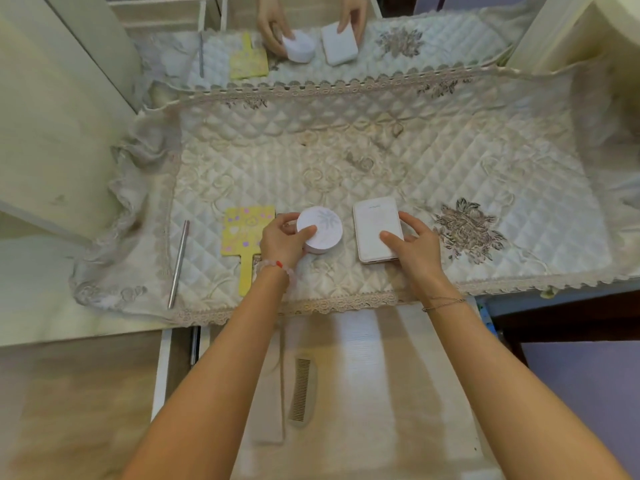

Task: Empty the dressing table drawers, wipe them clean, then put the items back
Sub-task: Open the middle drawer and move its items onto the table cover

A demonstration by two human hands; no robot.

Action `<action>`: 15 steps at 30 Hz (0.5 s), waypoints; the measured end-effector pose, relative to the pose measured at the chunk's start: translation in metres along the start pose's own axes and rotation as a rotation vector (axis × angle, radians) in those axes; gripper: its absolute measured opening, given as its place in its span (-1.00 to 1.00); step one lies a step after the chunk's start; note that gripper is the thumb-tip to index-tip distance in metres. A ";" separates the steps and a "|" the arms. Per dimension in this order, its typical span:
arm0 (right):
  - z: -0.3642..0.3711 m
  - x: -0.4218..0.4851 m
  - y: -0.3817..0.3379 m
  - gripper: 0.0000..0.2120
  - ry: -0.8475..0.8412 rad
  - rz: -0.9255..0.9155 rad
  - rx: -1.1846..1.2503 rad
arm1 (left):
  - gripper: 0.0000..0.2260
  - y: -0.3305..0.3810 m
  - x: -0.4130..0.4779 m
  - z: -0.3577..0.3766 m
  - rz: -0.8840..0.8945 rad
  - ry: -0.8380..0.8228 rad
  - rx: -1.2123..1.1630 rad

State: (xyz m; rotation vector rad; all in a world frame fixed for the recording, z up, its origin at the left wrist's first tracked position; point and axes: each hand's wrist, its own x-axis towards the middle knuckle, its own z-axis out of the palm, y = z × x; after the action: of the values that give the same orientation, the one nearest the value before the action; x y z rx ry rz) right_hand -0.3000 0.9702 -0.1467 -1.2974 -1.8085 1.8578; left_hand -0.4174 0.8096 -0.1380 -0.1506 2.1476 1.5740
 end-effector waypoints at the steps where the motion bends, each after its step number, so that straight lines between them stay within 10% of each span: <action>1: 0.002 0.001 0.001 -0.48 0.000 -0.001 -0.001 | -0.71 -0.002 0.001 0.000 0.028 0.003 0.049; 15: 0.006 -0.008 0.001 -0.66 0.072 -0.270 -0.445 | -0.60 -0.015 0.002 0.006 0.301 0.042 0.598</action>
State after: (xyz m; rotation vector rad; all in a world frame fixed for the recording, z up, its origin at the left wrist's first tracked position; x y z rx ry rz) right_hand -0.2996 0.9607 -0.1451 -1.1522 -2.3092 1.2994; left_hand -0.4120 0.8102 -0.1534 0.3499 2.6630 0.9993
